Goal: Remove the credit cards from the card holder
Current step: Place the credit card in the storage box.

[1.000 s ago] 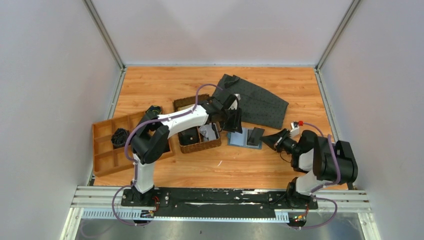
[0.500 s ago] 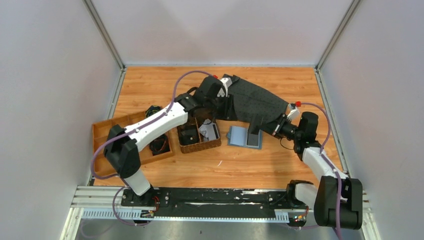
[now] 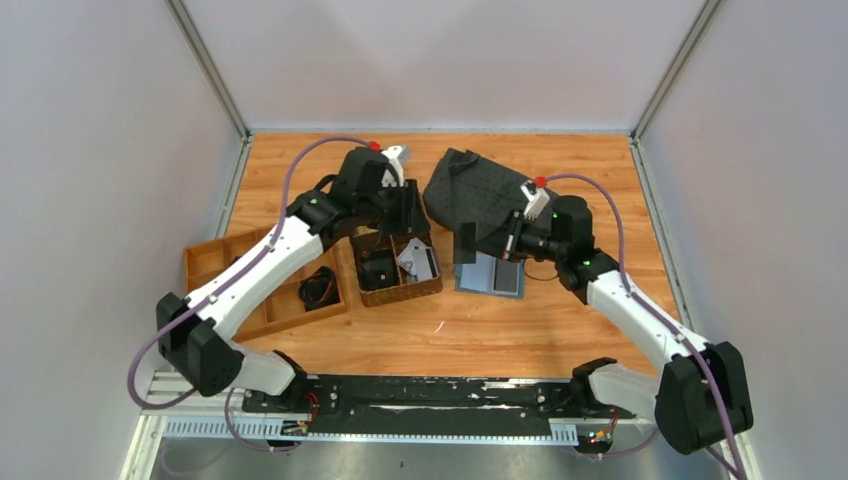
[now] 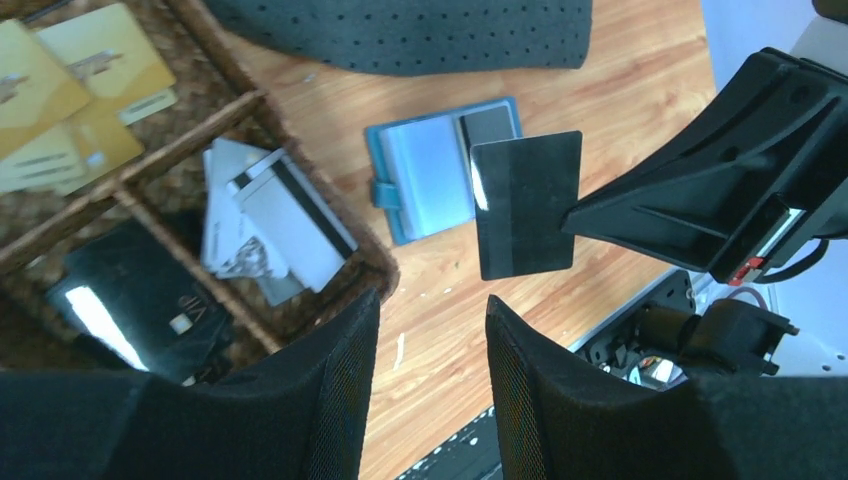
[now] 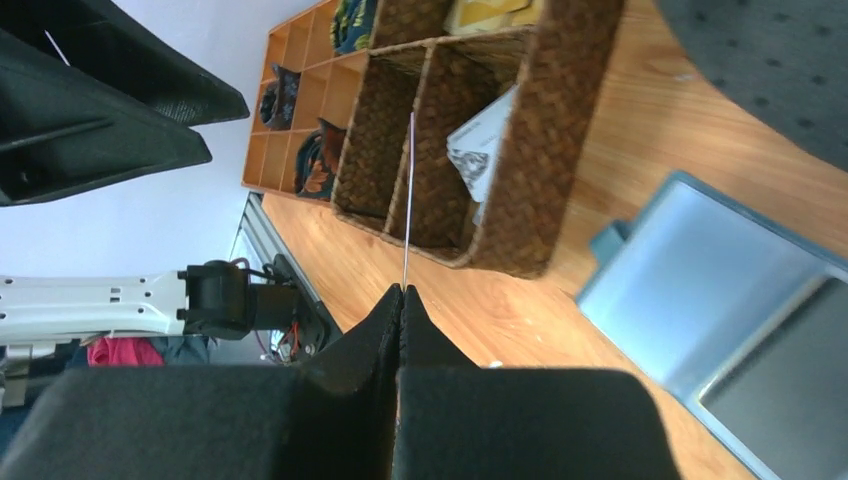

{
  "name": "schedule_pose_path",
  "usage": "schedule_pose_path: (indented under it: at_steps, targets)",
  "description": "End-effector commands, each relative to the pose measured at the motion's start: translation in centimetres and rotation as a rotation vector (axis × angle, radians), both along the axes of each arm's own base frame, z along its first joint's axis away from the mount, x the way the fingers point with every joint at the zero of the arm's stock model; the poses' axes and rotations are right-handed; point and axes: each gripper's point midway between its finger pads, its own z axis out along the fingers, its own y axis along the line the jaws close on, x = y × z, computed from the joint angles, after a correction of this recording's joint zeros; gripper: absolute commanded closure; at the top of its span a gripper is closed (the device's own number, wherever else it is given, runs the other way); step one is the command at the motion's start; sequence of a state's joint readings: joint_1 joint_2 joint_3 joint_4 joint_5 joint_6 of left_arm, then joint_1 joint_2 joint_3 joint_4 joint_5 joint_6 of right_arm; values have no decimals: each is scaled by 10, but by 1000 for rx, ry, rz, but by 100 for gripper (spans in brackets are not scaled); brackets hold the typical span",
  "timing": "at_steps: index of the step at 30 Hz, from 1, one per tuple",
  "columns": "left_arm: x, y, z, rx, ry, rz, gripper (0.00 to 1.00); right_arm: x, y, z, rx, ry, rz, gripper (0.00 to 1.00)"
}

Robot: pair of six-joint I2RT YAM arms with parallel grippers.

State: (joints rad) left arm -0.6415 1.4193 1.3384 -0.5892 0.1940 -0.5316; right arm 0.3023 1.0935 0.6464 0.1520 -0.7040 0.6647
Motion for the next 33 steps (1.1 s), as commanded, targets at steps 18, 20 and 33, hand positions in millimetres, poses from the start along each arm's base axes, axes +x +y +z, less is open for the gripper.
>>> schedule_pose_path:
  at_steps: [18, 20, 33]
  targets:
    - [-41, 163, 119, 57, -311, 545, 56, -9, 154, -26, -405, 89, 62, 100]
    - [-43, 174, 127, 68, -337, 584, 56, -9, 163, -30, -458, 87, 57, 100]
    - [-53, 205, 131, 91, -376, 706, 57, 22, 178, -75, -831, 23, -81, 100]
